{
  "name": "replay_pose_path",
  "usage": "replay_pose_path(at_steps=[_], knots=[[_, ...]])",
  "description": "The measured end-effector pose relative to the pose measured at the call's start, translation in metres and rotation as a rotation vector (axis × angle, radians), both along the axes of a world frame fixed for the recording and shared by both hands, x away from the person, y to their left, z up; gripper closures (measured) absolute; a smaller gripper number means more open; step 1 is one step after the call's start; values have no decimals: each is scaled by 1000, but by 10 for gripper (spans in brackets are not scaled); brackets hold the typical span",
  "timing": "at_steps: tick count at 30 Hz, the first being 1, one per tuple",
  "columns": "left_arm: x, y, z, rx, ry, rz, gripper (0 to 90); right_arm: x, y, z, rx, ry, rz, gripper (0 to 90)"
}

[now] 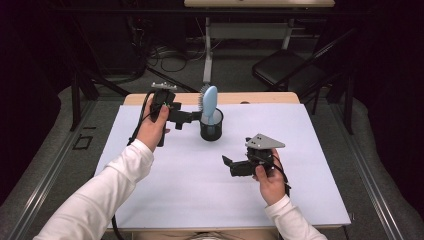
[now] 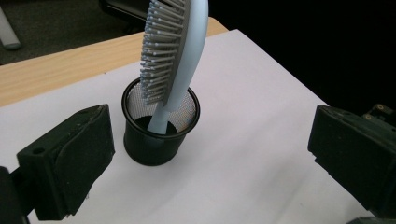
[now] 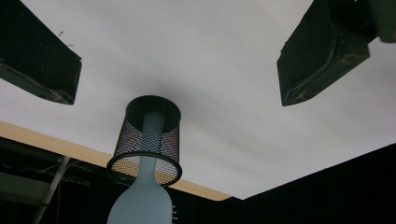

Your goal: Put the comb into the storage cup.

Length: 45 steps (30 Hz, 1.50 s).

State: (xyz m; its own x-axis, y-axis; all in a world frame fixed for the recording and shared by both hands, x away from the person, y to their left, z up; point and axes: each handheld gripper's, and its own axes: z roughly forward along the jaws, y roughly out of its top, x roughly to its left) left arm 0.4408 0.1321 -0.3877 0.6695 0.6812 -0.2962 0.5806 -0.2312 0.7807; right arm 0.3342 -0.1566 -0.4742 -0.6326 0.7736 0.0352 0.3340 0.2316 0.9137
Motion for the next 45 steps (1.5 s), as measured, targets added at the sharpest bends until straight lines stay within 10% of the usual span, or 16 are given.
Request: replay_pose_path(at_steps=[45], knots=[[-63, 78, -18, -26, -17, 43, 5, -3, -37, 18, 5, 5, -62, 0]])
